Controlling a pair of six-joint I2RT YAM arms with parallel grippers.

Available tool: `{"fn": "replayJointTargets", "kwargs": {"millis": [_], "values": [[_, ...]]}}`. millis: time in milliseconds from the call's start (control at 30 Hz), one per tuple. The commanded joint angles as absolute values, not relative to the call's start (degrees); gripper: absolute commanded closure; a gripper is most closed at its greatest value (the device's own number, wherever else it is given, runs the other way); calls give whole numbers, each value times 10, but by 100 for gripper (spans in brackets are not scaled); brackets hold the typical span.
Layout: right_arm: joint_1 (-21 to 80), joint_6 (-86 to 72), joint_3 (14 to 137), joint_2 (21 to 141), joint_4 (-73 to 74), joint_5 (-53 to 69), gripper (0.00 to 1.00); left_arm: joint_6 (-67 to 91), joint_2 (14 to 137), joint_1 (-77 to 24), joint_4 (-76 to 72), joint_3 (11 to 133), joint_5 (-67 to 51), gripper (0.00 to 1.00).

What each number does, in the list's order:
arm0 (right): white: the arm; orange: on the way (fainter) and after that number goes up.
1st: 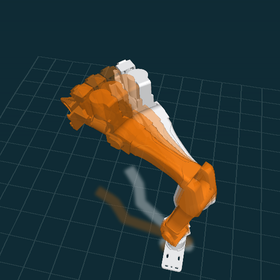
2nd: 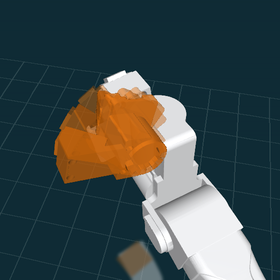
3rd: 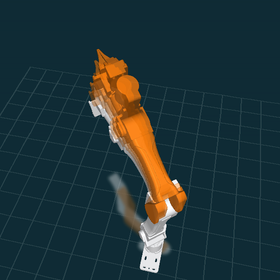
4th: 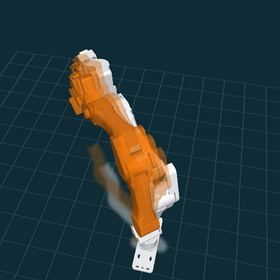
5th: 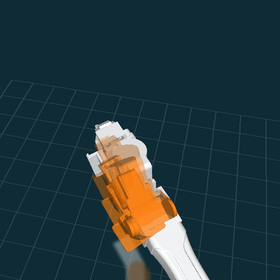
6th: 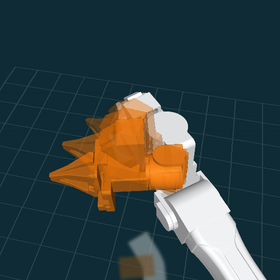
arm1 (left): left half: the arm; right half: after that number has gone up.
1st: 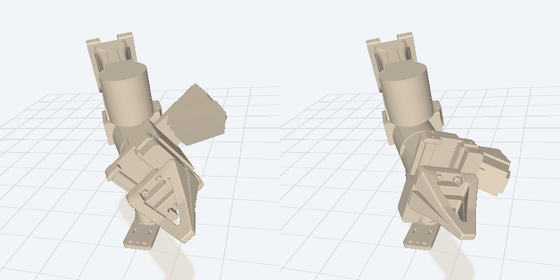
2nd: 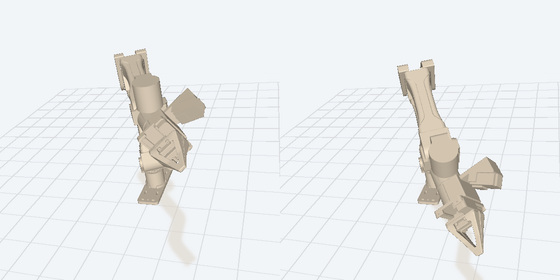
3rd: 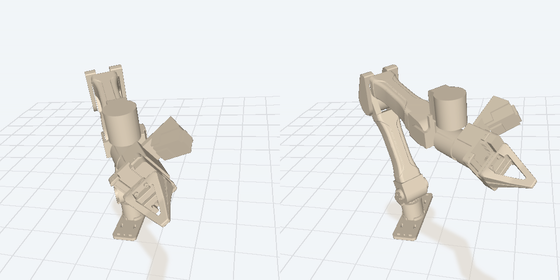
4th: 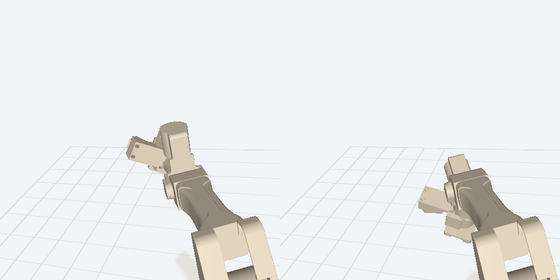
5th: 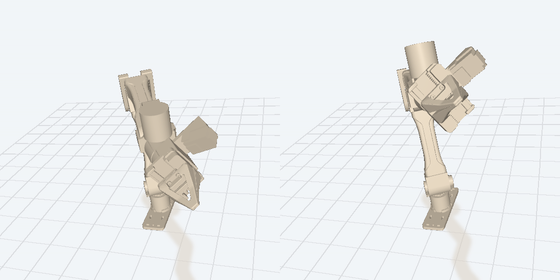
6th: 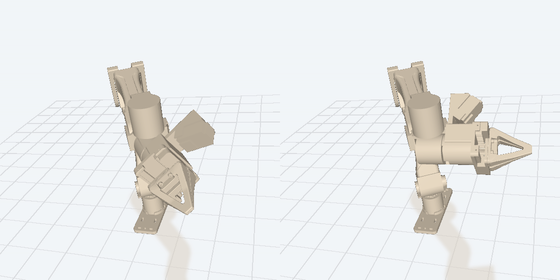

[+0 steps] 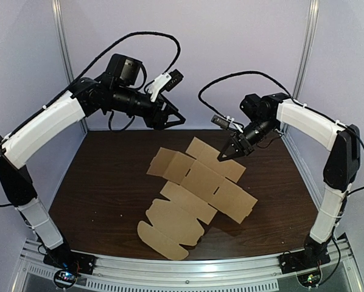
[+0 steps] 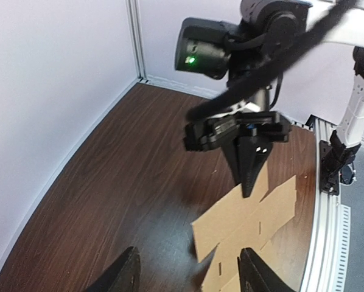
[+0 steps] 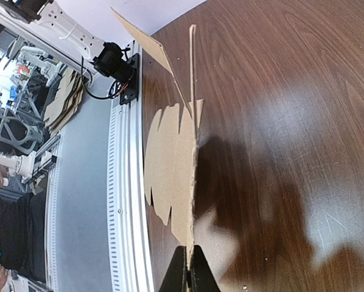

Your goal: Fold the paper box

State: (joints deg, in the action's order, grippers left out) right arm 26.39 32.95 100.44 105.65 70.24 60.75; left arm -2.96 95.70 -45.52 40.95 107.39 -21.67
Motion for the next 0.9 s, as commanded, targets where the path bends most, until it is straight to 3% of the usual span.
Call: {"fn": "replayJointTargets", "kwargs": {"millis": [0, 400, 867], "values": [[273, 457, 1037, 1040, 822, 622, 100, -64, 1008, -423, 472, 1086, -216, 43], [278, 456, 1031, 1033, 821, 614, 100, -67, 1088, -411, 485, 1113, -424, 53], [279, 421, 1056, 1051, 809, 646, 100, -66, 1098, -432, 445, 1097, -502, 53]]}}
